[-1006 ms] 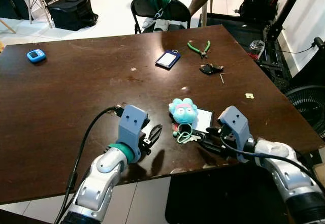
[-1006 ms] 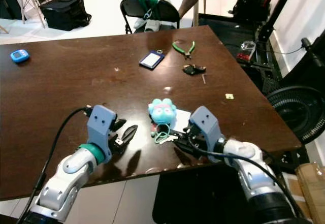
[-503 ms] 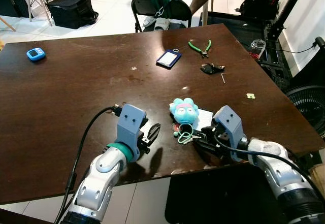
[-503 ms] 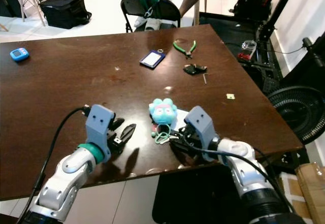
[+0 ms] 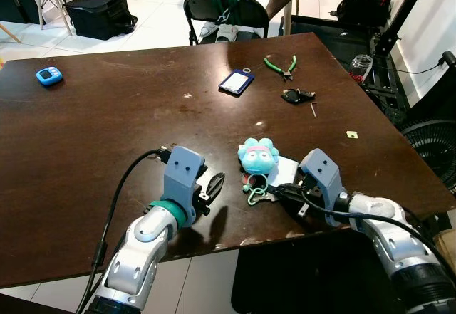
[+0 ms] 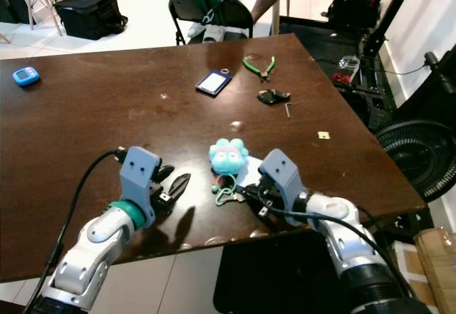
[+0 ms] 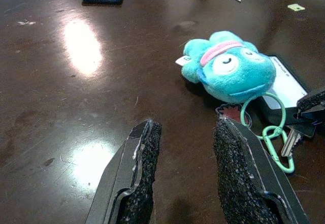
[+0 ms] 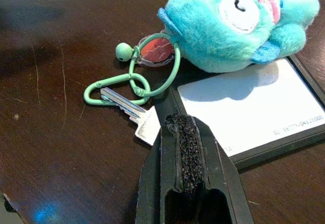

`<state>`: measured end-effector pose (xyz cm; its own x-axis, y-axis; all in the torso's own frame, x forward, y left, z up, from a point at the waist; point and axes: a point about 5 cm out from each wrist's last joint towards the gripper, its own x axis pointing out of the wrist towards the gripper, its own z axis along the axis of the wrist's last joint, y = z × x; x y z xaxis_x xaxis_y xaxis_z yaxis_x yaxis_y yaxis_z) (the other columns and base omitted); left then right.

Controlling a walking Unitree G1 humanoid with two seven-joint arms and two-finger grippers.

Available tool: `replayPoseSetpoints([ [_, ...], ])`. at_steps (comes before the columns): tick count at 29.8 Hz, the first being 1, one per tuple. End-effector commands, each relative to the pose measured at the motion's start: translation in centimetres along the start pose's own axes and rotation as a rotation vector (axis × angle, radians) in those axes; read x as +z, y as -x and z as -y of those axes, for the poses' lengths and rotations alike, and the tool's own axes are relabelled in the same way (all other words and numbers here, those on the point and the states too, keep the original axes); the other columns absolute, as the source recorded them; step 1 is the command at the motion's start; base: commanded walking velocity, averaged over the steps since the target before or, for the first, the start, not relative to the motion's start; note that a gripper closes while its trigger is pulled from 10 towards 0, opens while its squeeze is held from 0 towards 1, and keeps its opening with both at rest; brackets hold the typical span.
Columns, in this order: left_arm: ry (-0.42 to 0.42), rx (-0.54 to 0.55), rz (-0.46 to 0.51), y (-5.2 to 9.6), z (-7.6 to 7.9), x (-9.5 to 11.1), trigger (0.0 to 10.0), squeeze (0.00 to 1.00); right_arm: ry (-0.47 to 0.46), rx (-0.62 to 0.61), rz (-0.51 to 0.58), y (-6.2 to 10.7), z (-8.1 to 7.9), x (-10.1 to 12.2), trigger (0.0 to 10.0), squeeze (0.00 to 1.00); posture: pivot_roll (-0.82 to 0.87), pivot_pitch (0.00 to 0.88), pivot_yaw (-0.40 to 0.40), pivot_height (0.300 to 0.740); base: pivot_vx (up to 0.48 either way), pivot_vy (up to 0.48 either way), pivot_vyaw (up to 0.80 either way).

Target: Hang keys on a hook

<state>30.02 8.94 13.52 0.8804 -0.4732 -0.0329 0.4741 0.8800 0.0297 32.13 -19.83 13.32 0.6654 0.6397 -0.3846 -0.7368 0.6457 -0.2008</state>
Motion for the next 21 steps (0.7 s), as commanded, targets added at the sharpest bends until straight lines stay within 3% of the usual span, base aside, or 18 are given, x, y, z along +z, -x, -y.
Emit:
replayPoseSetpoints([
  [1,0.004,0.009,-0.025,0.2,-0.2,-0.6,10.0,0.0,-0.016,0.012,-0.043,-0.1,-0.2,-1.0,0.0,0.0,-0.11,0.103,0.094,0.74,0.0,0.0,0.0],
  [3,0.004,0.011,-0.026,0.1,-0.2,-0.6,10.0,0.0,-0.011,0.011,-0.03,-0.1,-0.1,-0.6,0.0,0.0,-0.11,0.099,0.092,0.74,0.0,0.0,0.0],
  [4,0.004,0.014,-0.026,0.1,-0.2,-0.7,10.0,0.0,-0.034,0.0,0.11,-0.1,-0.1,1.7,0.0,0.0,-0.11,0.098,0.091,0.74,0.0,0.0,0.0],
  [7,0.004,0.014,-0.026,0.1,-0.2,-0.7,10.0,0.0,-0.034,0.0,0.11,-0.1,-0.1,1.7,0.0,0.0,-0.11,0.098,0.091,0.74,0.0,0.0,0.0],
  [8,0.005,0.016,-0.026,0.2,-0.3,-0.7,10.0,0.0,-0.055,-0.013,0.285,0.1,-0.3,4.6,10.0,0.0,-0.11,0.099,0.092,0.74,0.0,0.0,0.0],
  [9,0.005,0.017,-0.026,0.2,-0.3,-0.7,10.0,0.0,-0.105,-0.044,0.475,0.6,-0.5,7.7,10.0,0.0,-0.11,0.099,0.093,0.74,0.0,0.0,0.0],
  [10,0.005,0.017,-0.026,0.2,-0.3,-0.7,10.0,0.0,-0.105,-0.044,0.475,0.6,-0.5,7.7,10.0,0.0,-0.11,0.099,0.093,0.74,0.0,0.0,0.0],
  [11,0.005,0.017,-0.026,0.2,-0.3,-0.7,10.0,0.0,-0.148,-0.077,0.632,1.2,-0.9,10.3,10.0,0.0,-0.11,0.1,0.094,0.74,0.0,0.0,0.0],
  [12,0.005,0.017,-0.026,0.2,-0.3,-0.7,10.0,0.0,-0.148,-0.077,0.632,1.2,-0.9,10.3,10.0,0.0,-0.11,0.1,0.094,0.74,0.0,0.0,0.0],
  [13,0.005,0.017,-0.027,0.2,-0.3,-0.7,10.0,0.0,-0.18,-0.122,0.731,1.6,-1.1,11.9,10.0,0.0,-0.11,0.099,0.094,0.74,0.0,0.0,0.0],
  [21,0.005,0.017,-0.03,0.3,-0.4,-0.7,10.0,0.0,-0.221,-0.201,0.805,1.7,-1.9,12.9,10.0,0.0,-0.11,0.102,0.093,0.74,0.0,0.0,0.0],
])
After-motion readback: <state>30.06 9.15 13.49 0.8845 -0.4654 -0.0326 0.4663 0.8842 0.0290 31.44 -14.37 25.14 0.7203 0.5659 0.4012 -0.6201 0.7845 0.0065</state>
